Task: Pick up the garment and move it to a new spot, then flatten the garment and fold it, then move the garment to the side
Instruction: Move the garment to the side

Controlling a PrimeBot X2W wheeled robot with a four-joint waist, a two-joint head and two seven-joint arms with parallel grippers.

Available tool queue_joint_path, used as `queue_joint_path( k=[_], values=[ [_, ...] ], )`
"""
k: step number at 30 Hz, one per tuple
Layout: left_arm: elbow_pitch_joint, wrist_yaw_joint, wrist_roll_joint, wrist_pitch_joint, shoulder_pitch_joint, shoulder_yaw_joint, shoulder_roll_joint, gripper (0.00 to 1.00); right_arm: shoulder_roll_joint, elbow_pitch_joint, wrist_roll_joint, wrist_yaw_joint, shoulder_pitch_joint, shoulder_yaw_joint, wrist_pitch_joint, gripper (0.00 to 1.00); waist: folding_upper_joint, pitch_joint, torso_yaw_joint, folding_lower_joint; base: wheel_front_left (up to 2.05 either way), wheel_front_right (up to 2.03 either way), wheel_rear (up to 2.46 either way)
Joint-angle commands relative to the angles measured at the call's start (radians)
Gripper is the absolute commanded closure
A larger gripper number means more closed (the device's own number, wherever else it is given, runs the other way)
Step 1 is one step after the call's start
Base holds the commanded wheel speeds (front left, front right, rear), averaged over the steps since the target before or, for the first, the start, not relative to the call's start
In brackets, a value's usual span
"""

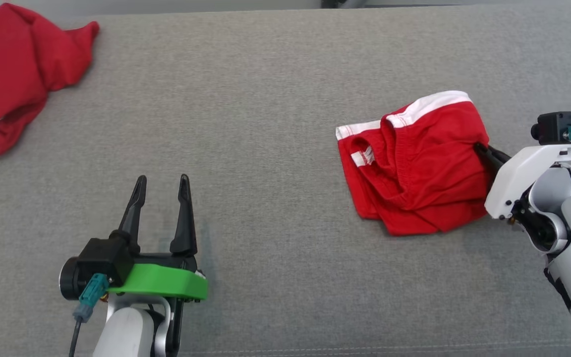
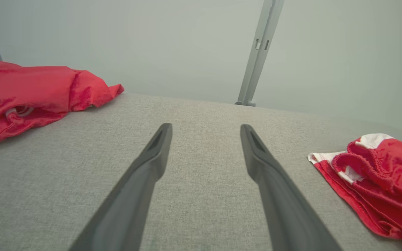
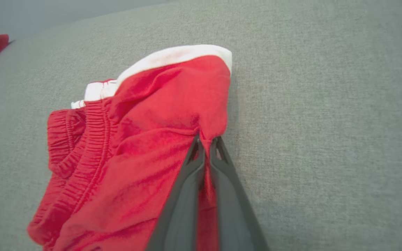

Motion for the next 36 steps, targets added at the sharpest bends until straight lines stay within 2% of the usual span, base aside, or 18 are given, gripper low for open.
queue_joint_path(
  k=[1, 9, 15, 26, 36],
  values=[
    [-0.003, -0.004, 0.012, 0.001, -0.017, 0.002, 0.003, 0.0, -0.006, 0.002, -0.006, 0.0, -0.011, -0.006, -0.011, 1.0, 0.0, 0.032, -0.076, 0.0, 0.0, 0.0, 0.0],
    [0.008, -0.031, 0.065, 0.001, -0.054, 0.02, 0.004, 0.0, 0.006, 0.036, -0.019, 0.0, -0.063, -0.016, -0.069, 1.0, 0.0, 0.072, -0.231, 0.0, 0.0, 0.0, 0.0],
    [0.022, -0.05, 0.091, 0.001, -0.084, 0.021, 0.006, 0.0, 0.024, 0.085, -0.035, 0.0, -0.122, -0.005, -0.123, 1.0, 0.0, 0.099, -0.293, 0.0, 0.0, 0.0, 0.0],
    [0.021, -0.07, 0.118, 0.001, -0.112, 0.023, 0.016, 0.0, 0.025, 0.213, -0.078, 0.0, -0.264, 0.042, -0.249, 1.0, 0.0, 0.143, -0.294, 0.0, 0.0, 0.0, 0.0],
    [0.003, -0.071, 0.132, 0.001, -0.118, 0.025, 0.023, 0.0, -0.055, 0.376, -0.125, 0.0, -0.37, 0.024, -0.328, 1.0, 0.0, 0.176, -0.259, 0.0, 0.0, 0.0, 0.0]
  ],
)
